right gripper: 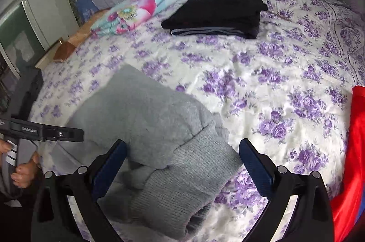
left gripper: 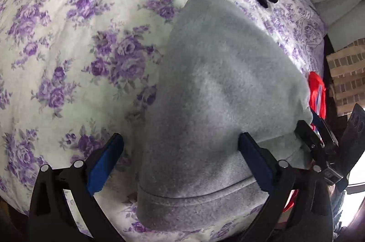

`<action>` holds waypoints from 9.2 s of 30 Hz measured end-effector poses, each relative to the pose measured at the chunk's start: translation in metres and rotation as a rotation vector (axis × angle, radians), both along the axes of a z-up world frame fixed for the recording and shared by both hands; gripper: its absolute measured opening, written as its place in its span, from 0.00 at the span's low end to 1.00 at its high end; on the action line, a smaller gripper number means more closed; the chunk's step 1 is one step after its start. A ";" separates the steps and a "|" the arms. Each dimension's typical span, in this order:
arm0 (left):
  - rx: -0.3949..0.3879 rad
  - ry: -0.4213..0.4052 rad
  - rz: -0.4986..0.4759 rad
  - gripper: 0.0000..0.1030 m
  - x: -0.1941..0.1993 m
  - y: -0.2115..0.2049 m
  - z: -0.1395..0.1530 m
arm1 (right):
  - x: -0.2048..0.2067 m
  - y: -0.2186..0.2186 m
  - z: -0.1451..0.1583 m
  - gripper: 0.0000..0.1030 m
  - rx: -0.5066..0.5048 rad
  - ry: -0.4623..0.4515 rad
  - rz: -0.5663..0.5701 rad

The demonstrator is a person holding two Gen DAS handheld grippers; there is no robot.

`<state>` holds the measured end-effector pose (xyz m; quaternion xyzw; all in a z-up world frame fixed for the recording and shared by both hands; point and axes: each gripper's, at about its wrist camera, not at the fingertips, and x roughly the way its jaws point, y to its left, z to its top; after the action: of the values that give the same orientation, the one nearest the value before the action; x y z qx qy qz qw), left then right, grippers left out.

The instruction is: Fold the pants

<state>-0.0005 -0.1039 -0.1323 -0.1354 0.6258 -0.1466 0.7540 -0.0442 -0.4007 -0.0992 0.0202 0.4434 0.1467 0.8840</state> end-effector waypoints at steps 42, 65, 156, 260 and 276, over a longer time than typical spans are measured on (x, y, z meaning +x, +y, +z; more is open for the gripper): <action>-0.371 0.143 -0.182 0.95 0.013 0.059 -0.025 | -0.071 -0.042 -0.058 0.96 0.648 -0.012 -0.353; -0.463 0.121 -0.321 0.95 -0.010 0.044 -0.032 | -0.018 -0.101 -0.060 0.96 0.829 0.346 -0.217; -0.220 -0.230 -0.062 0.66 0.391 -0.075 0.064 | 0.427 -0.140 0.048 0.70 0.549 0.031 -0.092; 0.236 -0.600 -0.105 0.96 0.315 -0.185 0.071 | 0.329 -0.071 0.105 0.88 -0.079 -0.369 -0.165; 0.192 -0.625 -0.088 0.95 0.307 -0.181 0.073 | 0.389 -0.071 0.084 0.94 -0.104 -0.264 -0.191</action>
<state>0.3066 -0.2848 -0.0590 0.0149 0.3802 -0.1539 0.9119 0.3448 -0.4712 -0.0153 -0.0029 0.3264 0.0405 0.9444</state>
